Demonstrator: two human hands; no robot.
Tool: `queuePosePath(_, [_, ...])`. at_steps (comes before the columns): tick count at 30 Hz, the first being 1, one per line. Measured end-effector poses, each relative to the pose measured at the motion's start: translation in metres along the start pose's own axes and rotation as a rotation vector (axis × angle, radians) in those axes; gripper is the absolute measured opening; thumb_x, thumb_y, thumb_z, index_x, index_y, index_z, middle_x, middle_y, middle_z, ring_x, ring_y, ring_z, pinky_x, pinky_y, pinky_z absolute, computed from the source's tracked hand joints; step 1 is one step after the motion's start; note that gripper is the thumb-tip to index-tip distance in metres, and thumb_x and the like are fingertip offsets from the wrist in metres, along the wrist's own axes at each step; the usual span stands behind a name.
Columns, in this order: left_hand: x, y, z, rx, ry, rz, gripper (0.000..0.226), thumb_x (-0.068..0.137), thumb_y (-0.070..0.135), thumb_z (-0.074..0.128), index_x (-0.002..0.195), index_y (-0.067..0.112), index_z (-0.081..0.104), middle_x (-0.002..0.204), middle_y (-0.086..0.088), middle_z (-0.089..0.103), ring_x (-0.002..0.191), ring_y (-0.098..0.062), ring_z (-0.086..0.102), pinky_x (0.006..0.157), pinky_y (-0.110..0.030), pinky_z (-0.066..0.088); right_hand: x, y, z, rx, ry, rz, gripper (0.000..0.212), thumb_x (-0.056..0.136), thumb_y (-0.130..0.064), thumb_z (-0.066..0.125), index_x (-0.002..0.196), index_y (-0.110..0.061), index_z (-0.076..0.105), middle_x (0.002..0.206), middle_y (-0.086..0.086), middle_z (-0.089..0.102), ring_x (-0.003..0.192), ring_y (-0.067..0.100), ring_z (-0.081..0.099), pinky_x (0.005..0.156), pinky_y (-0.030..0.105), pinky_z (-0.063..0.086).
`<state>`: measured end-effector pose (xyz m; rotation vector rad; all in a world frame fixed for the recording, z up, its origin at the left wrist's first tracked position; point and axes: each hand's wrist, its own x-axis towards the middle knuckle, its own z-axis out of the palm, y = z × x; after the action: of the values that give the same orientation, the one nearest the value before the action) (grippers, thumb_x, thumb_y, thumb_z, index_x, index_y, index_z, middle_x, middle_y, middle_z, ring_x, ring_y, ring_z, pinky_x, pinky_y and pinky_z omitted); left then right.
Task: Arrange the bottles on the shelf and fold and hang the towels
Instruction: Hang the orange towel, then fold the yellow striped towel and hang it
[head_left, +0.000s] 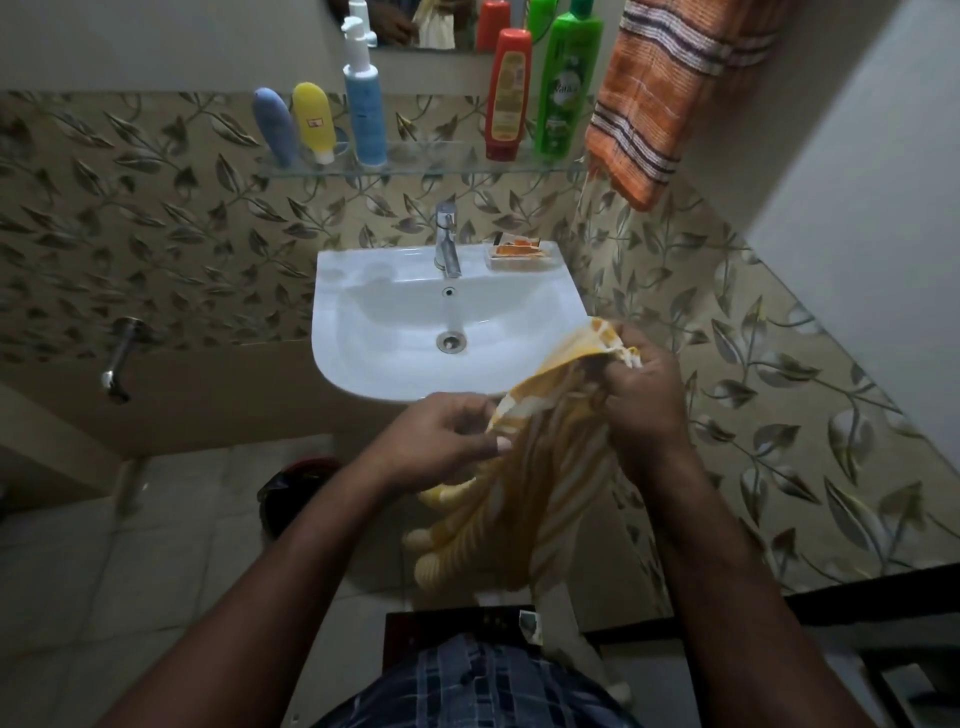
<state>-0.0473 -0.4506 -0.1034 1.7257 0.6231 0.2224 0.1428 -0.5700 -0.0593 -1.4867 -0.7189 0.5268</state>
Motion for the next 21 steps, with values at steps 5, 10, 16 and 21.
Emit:
queuePosePath(5, [-0.002,-0.008,-0.011,-0.216,0.306,0.082,0.035,0.075,0.041,0.085,0.079,0.01,0.07,0.083,-0.011,0.073,0.079,-0.024,0.067,0.077,-0.044,0.055,0.007,0.004,-0.014,-0.101,-0.018,0.029,0.024,0.09,-0.004,0.077,0.109,-0.018,0.075,0.087,-0.014,0.076,0.075,-0.001,0.067,0.066,0.016,0.051])
queuePosePath(10, [0.003,0.006,-0.017,-0.164,0.333,0.199,0.005,0.085,0.026,0.081,0.088,0.025,0.078,0.067,-0.003,0.063,0.066,-0.016,0.057,0.066,-0.033,0.047,-0.006,0.013,0.002,-0.417,-0.413,0.054,0.057,0.068,-0.052,0.092,0.121,-0.039,0.075,0.112,-0.012,0.077,0.1,0.0,0.071,0.089,0.029,0.06])
queuePosePath(16, [0.007,0.008,-0.008,-0.251,0.214,0.226,0.014,0.088,0.03,0.079,0.097,0.02,0.074,0.082,-0.011,0.07,0.077,-0.02,0.062,0.074,-0.037,0.051,-0.008,0.025,0.028,-0.214,-0.341,0.019,0.018,0.08,-0.024,0.089,0.094,-0.018,0.08,0.084,-0.001,0.077,0.076,0.011,0.067,0.071,0.037,0.054])
queuePosePath(21, [0.004,-0.018,-0.003,-0.101,-0.047,0.069,0.028,0.084,0.025,0.08,0.109,0.015,0.077,0.111,-0.004,0.078,0.106,-0.026,0.074,0.1,-0.048,0.057,0.003,0.02,0.021,0.175,-0.161,0.098,0.022,0.087,-0.015,0.078,0.094,0.003,0.069,0.088,0.013,0.072,0.081,0.028,0.064,0.079,0.042,0.052])
